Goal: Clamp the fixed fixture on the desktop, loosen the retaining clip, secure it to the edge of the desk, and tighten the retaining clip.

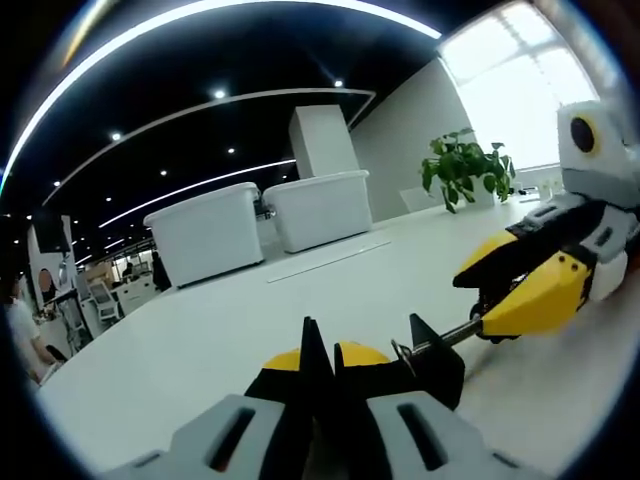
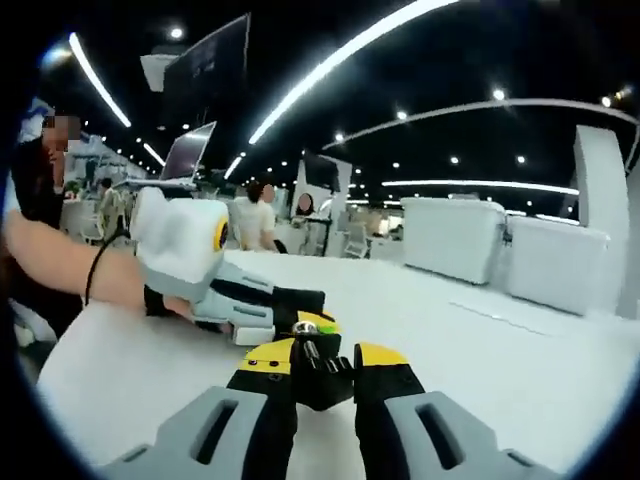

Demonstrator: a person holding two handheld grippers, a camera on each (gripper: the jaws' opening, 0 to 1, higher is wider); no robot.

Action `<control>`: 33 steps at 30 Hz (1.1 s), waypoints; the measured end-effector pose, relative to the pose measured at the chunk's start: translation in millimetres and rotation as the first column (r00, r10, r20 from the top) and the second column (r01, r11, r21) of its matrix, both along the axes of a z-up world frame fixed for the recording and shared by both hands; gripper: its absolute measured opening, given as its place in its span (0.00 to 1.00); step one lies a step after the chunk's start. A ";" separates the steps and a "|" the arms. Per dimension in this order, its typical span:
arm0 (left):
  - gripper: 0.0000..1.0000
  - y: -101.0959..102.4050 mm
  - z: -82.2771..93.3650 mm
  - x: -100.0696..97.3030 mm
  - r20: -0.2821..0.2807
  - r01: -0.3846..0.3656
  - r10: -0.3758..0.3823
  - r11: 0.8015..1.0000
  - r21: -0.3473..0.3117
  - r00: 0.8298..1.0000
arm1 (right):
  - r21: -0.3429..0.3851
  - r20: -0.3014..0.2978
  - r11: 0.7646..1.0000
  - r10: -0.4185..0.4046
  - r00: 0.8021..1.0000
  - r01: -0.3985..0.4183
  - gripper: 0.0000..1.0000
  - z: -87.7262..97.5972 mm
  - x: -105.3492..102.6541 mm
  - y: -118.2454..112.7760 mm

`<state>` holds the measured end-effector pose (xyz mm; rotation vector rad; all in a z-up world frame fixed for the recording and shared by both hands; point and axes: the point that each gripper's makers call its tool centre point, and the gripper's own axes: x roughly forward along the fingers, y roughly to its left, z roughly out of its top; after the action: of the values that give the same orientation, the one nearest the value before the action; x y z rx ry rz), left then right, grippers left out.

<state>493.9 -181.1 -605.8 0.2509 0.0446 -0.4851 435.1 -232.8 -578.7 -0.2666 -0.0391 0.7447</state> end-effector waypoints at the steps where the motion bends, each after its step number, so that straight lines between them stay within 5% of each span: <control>1: 0.09 0.3 0.0 0.2 0.000 -0.001 0.001 1.000 0.000 1.000 | -0.024 0.019 1.000 -0.005 1.000 0.005 0.20 -0.1 0.4 0.3; 11: 0.09 2.6 -0.2 0.9 -0.003 -0.015 0.015 1.000 -0.003 1.000 | -0.309 0.259 0.947 -0.009 0.966 0.092 0.21 -1.3 3.4 6.3; 19: 0.09 2.7 -0.4 1.0 -0.004 -0.016 0.016 1.000 -0.003 1.000 | -0.311 0.259 0.946 -0.013 0.966 0.096 0.21 -1.2 5.5 4.7; 22: 0.09 2.0 -0.4 1.3 -0.002 -0.013 0.013 1.000 -0.001 1.000 | -0.239 0.177 0.969 -0.024 0.984 0.066 0.22 -3.2 4.2 2.9; 25: 0.09 1.9 -0.6 1.4 -0.001 -0.011 0.011 1.000 0.000 1.000 | -0.028 0.051 0.999 -0.016 0.999 0.017 0.25 7.3 2.7 -0.8; 29: 0.09 2.0 -0.5 1.5 -0.001 -0.011 0.011 1.000 0.000 1.000 | 0.173 -0.038 0.984 -0.026 0.999 0.032 0.26 20.4 4.5 -13.8; 33: 0.09 1.7 -0.3 1.0 -0.001 -0.008 0.008 1.000 0.000 1.000 | 0.250 -0.161 0.967 -0.012 0.987 0.053 0.26 10.5 6.0 -18.5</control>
<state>494.9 -179.4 -606.1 0.2500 0.0465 -0.4769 441.1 -251.3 -568.1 0.0372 0.0208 0.7179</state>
